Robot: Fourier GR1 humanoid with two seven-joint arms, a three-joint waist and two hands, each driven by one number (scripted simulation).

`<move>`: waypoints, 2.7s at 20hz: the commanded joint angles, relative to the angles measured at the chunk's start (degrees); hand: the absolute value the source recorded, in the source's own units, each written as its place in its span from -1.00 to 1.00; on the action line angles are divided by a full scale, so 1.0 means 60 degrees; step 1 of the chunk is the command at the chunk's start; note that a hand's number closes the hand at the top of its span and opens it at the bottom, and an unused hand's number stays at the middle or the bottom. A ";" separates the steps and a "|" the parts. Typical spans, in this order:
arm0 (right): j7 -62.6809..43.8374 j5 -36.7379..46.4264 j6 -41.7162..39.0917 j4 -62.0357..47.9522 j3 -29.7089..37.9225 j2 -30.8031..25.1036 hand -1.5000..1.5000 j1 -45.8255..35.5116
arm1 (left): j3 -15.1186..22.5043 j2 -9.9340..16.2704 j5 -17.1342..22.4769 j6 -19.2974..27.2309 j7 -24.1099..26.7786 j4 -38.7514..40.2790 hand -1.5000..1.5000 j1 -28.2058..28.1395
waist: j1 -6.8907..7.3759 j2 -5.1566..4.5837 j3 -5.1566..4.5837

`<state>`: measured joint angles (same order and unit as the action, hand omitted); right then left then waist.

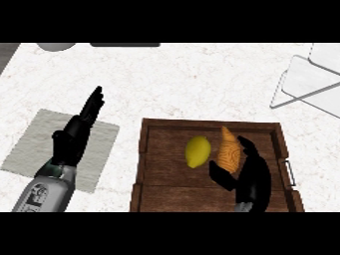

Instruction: Pick the croissant from the tray and place it in the tiered shelf

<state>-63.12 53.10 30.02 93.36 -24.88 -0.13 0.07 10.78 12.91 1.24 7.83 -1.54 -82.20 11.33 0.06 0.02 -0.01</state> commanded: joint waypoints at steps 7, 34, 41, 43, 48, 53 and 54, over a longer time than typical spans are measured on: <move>-0.0675 0.0628 0.0073 -0.0965 0.0049 0.0020 1.00 -0.0459 | -0.0491 0.0049 -0.0069 -0.0703 -0.0378 -0.0336 0.00 -0.0144 | 0.0004 0.0000 0.0002; -0.2788 0.2841 -0.1789 -0.1366 0.0878 0.0019 1.00 -0.7146 | -0.0459 -0.0458 -0.0641 -0.0481 0.0368 -0.0077 0.00 -0.0701 | -0.0092 0.0102 -0.0012; -0.3005 0.4871 -0.3447 -0.0465 0.1674 -0.0043 1.00 -0.7368 | -0.0674 -0.0455 -0.0489 -0.0543 -0.0135 -0.0178 0.00 -0.0284 | -0.0178 0.0109 -0.0006; -0.3045 0.5160 -0.3932 -0.0545 0.2126 0.0017 1.00 -0.8081 | -0.0460 -0.0535 -0.0651 -0.0513 -0.0306 -0.0312 0.00 -0.0314 | -0.0078 0.0089 -0.0006; -0.2276 0.5896 -0.4855 -0.0567 0.3209 -0.0423 1.00 -0.8698 | -0.0490 -0.0697 -0.0786 -0.0336 -0.0101 -0.0077 0.00 -0.0278 | -0.0067 0.0054 -0.0006; -0.1736 0.5927 -0.5452 0.0000 0.4197 -0.0637 1.00 -0.9208 | -0.0566 -0.0671 -0.0737 -0.0509 -0.0004 -0.0054 0.00 -0.0237 | -0.0068 0.0042 -0.0003; -0.1684 0.6132 -0.5285 -0.0489 0.4240 -0.0531 1.00 -0.9340 | -0.0780 -0.0660 -0.0622 -0.0599 0.0281 0.0317 0.00 0.0088 | -0.0046 0.0009 -0.0007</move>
<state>-66.58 88.02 4.11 91.07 -2.46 -3.16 -52.65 7.04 9.05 -2.73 4.75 -1.35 -82.11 10.36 -0.38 0.30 -0.05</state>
